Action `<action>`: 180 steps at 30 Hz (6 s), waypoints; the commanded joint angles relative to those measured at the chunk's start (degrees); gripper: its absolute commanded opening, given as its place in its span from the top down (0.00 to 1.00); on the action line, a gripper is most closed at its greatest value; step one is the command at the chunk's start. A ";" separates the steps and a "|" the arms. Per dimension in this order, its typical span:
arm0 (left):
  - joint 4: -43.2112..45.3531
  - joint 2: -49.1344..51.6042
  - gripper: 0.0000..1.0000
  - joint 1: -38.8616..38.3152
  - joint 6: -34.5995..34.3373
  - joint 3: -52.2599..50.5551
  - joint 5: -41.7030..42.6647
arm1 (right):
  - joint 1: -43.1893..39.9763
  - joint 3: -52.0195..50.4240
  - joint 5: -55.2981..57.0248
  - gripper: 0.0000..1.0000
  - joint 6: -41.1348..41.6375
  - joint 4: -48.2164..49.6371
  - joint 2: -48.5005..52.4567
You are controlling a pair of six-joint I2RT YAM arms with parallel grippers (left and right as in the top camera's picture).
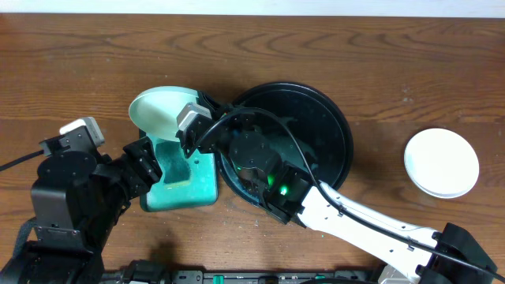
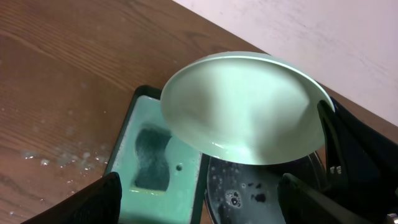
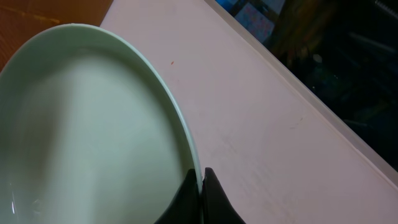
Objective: Clean dirty plates on tray and stack at the side
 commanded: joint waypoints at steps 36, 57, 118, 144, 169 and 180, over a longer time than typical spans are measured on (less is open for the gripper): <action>-0.13 -0.02 0.20 0.09 0.13 0.68 0.11 | -2.03 0.74 7.04 0.99 16.33 -2.10 -1.27; -0.11 -0.02 0.20 0.09 0.13 0.68 0.11 | -9.14 0.74 7.74 0.99 32.44 -13.22 -1.27; -0.13 -0.02 0.20 0.09 0.13 0.68 0.11 | -96.61 -0.22 -54.75 0.57 50.80 -71.87 -3.76; -0.13 -0.02 0.20 0.09 0.13 0.68 0.11 | -41.48 -0.15 -56.96 0.01 42.86 -60.89 -14.71; -0.13 -0.02 0.20 0.09 0.13 0.68 0.11 | -49.83 -53.22 -35.30 0.01 28.76 -47.98 -88.72; -0.13 -0.02 0.20 0.09 0.13 0.68 0.11 | -49.42 -62.05 -35.30 0.01 28.50 -27.23 -89.33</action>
